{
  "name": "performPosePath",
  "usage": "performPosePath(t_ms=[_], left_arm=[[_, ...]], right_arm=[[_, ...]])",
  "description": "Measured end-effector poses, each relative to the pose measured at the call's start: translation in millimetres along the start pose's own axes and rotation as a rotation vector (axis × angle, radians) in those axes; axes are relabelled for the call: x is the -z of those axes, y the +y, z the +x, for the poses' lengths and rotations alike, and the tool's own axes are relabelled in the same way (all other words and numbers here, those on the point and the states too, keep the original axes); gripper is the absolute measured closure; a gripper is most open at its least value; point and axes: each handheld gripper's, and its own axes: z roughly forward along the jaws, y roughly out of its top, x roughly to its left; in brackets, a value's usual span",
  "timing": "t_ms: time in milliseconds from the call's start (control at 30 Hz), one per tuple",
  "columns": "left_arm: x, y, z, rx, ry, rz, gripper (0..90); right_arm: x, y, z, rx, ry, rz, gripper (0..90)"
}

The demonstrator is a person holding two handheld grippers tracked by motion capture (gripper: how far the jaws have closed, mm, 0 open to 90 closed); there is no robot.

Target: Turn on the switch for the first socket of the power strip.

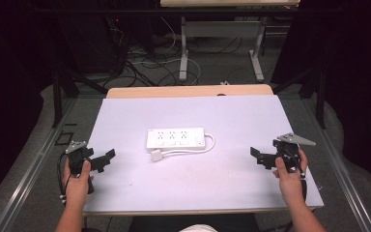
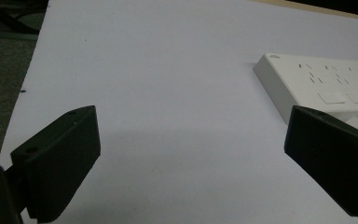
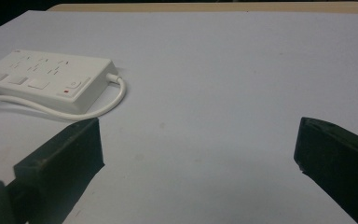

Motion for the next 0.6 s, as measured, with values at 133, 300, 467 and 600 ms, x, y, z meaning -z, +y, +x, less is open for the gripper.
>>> performPosePath(t_ms=[133,300,467,600], left_arm=[[-0.4,-0.4,0.1,0.003,0.002,0.009,3.5],[-0.6,-0.3,0.2,-0.003,0.002,0.020,3.6],[-0.9,-0.3,0.0,0.003,0.003,0.019,3.8],[-1.5,-0.2,-0.2,-0.001,0.002,0.016,3.9]], right_arm=[[-0.1,-0.2,-0.3,0.001,-0.004,0.007,0.6],[-1.3,-0.6,-0.7,-0.001,-0.004,0.001,0.6],[-1.3,-1.0,-0.5,-0.007,-0.007,-0.001,0.6],[-0.5,-0.9,-0.8,-0.012,-0.002,0.006,0.6]])
